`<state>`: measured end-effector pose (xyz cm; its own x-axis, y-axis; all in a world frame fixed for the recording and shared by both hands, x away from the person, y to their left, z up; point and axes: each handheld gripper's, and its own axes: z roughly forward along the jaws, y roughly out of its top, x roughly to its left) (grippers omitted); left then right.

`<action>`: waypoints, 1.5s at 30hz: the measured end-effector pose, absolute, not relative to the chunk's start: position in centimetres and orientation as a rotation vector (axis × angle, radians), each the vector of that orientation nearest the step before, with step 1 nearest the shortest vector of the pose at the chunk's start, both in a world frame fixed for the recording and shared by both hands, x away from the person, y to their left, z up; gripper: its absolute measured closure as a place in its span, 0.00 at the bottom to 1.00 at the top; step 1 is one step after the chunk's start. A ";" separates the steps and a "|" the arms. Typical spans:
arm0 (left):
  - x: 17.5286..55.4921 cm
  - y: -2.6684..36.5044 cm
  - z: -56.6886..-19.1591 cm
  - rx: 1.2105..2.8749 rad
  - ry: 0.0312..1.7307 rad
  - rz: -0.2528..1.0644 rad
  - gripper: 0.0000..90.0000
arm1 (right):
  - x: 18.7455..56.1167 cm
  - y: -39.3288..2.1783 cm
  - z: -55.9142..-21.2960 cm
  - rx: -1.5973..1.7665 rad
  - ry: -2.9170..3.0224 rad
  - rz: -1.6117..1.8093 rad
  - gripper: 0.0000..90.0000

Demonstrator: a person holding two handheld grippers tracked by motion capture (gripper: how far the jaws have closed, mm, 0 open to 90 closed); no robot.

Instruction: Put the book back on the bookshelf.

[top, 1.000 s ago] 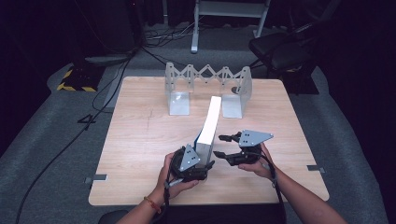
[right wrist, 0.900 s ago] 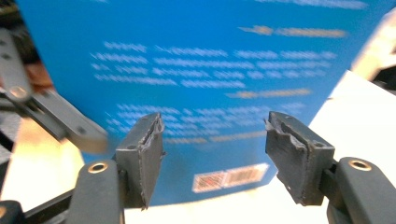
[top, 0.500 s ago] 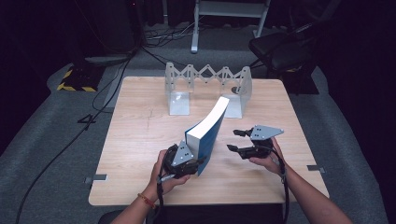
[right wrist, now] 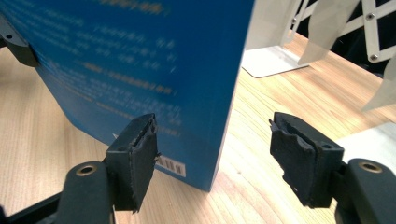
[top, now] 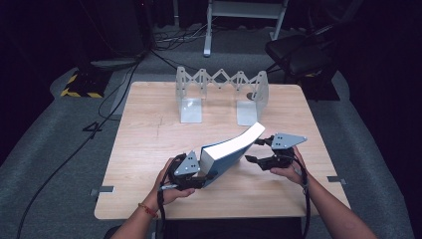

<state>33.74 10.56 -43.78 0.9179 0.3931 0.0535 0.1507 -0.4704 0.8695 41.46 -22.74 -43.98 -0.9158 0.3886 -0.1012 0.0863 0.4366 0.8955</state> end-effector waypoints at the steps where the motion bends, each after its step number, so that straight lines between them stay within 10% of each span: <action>1: 33.7 10.6 -43.8 2.062 0.389 0.301 0.66 | 41.5 -22.7 -44.0 0.409 2.400 1.471 0.36; 21: 34.7 11.7 -43.8 2.066 0.422 0.339 0.64 | 43.1 -21.2 -44.0 0.342 2.457 1.552 0.48; 35: 34.5 11.6 -43.7 2.069 0.384 0.290 0.65 | 43.4 -20.2 -44.6 0.275 2.516 1.560 0.33; 45: 34.1 12.0 -43.5 2.059 0.416 0.402 0.59 | 43.2 -21.1 -44.4 0.229 2.541 1.548 0.47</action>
<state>34.09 12.03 -43.50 0.8875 0.4463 0.1145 0.1291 -0.4795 0.8680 43.23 -21.05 -44.43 -0.9758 0.2116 -0.0545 0.0486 0.4533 0.8900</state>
